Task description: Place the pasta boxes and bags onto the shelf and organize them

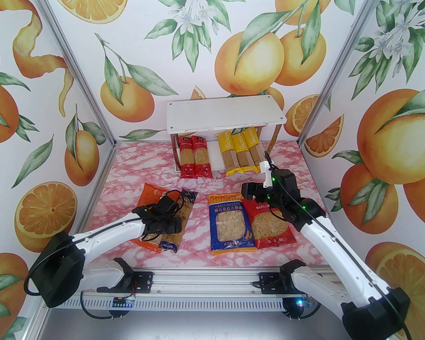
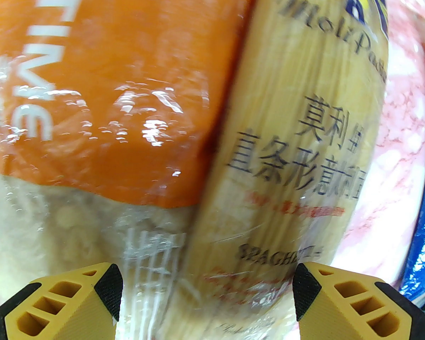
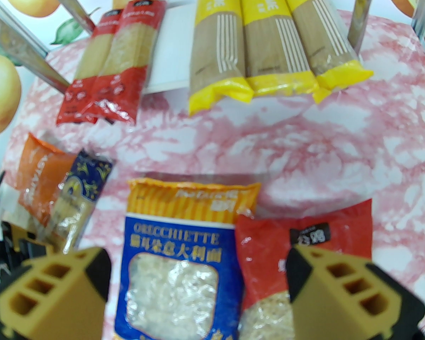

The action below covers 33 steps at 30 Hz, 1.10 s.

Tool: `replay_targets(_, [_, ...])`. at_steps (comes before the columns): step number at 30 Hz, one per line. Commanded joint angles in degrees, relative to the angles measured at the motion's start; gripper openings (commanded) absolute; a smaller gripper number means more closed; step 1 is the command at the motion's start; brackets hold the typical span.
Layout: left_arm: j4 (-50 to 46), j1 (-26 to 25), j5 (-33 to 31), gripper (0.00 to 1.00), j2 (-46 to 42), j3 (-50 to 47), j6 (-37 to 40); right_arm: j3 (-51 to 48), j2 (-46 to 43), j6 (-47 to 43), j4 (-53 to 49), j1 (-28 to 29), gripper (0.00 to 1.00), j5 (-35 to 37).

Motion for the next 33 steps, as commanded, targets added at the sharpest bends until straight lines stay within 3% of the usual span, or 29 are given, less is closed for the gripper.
replay_targets(1, [-0.4,0.5,0.4,0.84,-2.4,0.4,1.9,-0.4,-0.3,0.1,0.1,-0.5,0.86,-1.0])
replay_targets(6, [-1.9,-4.4,-2.0,0.86,-5.2,4.5,3.1,-0.5,-0.5,0.4,0.1,-0.5,0.86,-0.8])
replay_targets(10, [-4.7,-7.1,-3.5,0.87,-2.5,6.8,3.5,-0.6,-0.4,0.8,0.5,-0.5,0.86,-1.2])
replay_targets(22, [-1.6,-7.4,1.7,0.85,8.4,7.9,2.8,0.1,-2.1,-0.1,-1.6,-0.7,0.87,0.5])
replay_targets(33, [3.4,-11.4,6.7,0.82,15.9,12.3,1.4,-0.7,-3.0,-0.3,-1.8,-1.1,0.87,0.7])
